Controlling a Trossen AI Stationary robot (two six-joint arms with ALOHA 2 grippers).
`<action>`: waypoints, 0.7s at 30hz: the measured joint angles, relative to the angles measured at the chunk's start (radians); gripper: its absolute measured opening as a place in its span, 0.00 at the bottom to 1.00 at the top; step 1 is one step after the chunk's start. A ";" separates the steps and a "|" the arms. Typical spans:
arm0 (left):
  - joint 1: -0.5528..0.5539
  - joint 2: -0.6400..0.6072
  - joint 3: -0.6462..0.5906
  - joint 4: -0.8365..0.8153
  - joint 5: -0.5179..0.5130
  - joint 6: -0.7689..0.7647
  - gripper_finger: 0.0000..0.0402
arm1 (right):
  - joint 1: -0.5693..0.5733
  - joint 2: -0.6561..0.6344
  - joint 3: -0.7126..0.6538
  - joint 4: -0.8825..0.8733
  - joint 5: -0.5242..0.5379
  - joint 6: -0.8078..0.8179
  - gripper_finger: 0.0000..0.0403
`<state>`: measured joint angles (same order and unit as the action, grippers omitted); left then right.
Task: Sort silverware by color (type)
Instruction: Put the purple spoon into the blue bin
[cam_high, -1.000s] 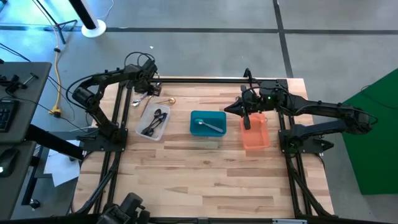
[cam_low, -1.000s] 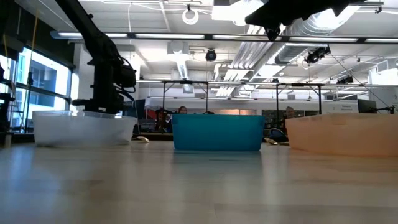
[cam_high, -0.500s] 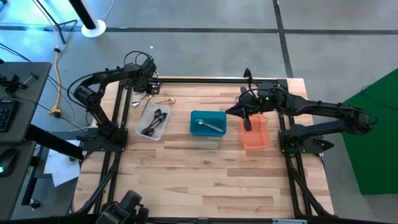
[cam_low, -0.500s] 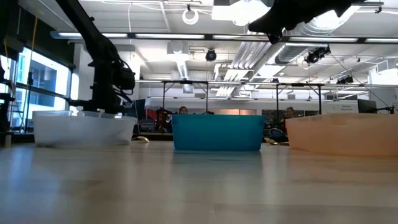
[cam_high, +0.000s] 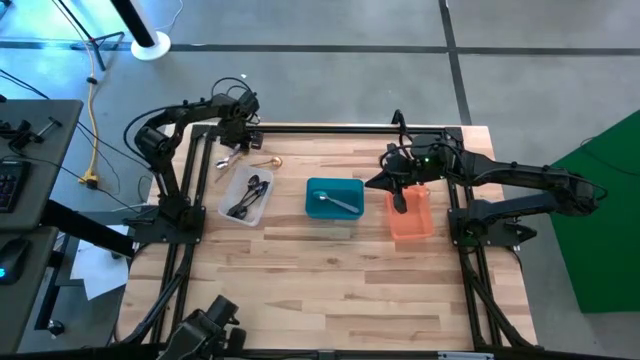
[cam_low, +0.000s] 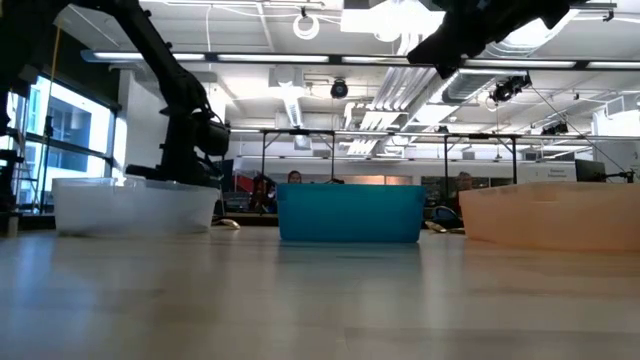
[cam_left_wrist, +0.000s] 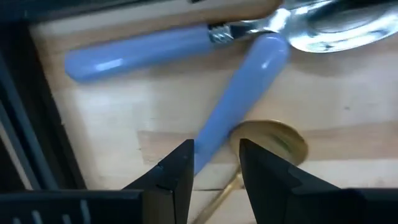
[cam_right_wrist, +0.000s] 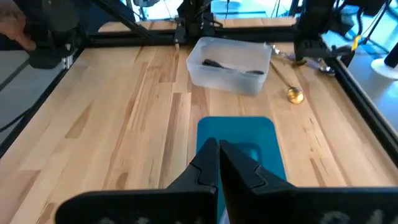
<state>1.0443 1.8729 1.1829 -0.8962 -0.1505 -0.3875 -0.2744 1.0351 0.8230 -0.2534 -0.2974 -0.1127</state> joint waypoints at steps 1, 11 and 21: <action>0.003 0.000 0.003 -0.004 0.013 0.021 0.29 | 0.000 0.000 0.000 -0.007 0.000 0.000 0.00; 0.047 0.000 0.004 -0.067 0.037 0.022 0.29 | 0.000 0.000 0.000 -0.019 -0.001 -0.041 0.00; 0.055 0.027 0.030 -0.065 0.069 0.033 0.29 | 0.000 0.000 0.000 -0.019 -0.002 0.004 0.00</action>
<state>1.0996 1.8995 1.2128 -0.9615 -0.0814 -0.3544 -0.2745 1.0351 0.8230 -0.2726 -0.2989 -0.1091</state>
